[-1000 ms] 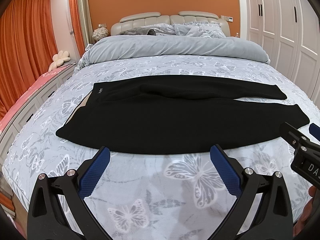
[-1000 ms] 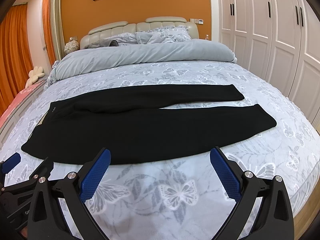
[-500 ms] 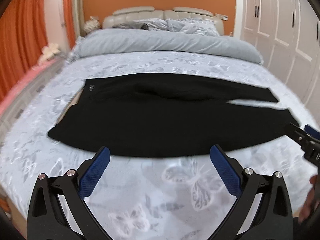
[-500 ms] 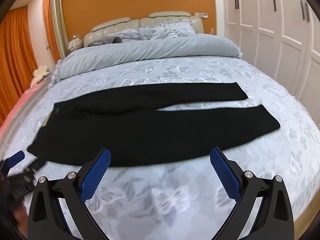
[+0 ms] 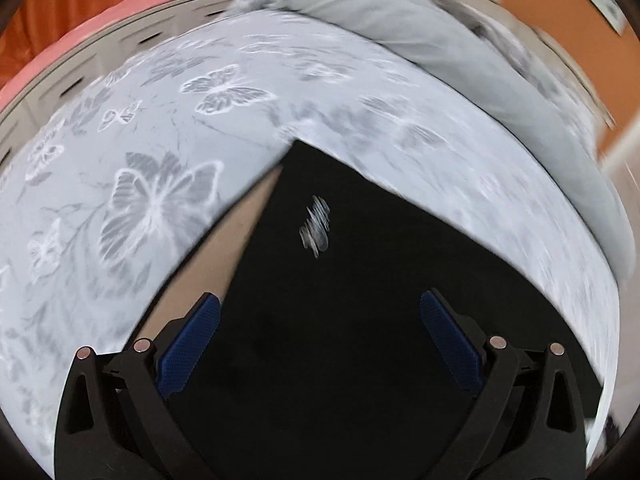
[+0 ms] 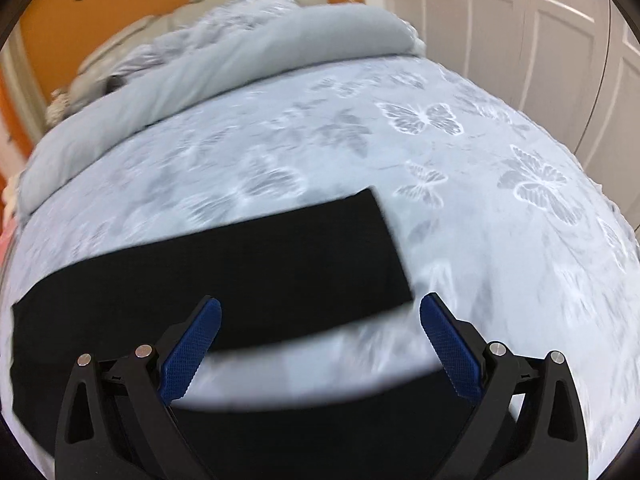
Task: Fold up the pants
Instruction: 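Grasp the trouser waistband with the left gripper while the right gripper grasps the leg hems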
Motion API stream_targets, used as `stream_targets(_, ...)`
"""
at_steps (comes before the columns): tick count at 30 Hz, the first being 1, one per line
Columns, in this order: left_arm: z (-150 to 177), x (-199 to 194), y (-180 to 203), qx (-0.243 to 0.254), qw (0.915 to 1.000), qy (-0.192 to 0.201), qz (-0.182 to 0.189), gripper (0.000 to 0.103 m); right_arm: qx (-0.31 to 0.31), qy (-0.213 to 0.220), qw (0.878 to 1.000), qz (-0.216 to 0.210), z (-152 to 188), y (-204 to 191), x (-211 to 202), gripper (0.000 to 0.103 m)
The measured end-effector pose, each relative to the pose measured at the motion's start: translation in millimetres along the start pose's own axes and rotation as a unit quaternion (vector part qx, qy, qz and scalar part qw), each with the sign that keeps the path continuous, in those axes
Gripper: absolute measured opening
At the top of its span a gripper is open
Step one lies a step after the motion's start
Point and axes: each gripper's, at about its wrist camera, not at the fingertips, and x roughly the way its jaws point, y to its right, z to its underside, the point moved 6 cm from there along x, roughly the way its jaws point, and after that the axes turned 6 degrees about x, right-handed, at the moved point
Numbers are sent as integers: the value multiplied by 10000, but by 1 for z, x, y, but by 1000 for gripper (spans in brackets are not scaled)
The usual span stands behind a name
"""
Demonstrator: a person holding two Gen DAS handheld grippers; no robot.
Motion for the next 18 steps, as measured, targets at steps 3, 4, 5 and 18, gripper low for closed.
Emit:
stream_targets(3, -21, 44, 2, 113, 9996, -259, -88, 98, 67, -162, 9998, 9, -22, 5, 38, 98)
stream_targets(4, -24, 53, 4, 150, 9993, -302, -135, 98, 28, -203, 9998, 42, -26, 3, 47, 98)
stream_targets(5, -27, 67, 7, 200, 9991, -359, -136, 98, -51, -273, 9995, 120, -31, 2, 61, 98)
stream_targets(18, -57, 68, 39, 1009, 9942, 165, -334, 6, -245, -27, 9993, -295, -43, -14, 74, 10)
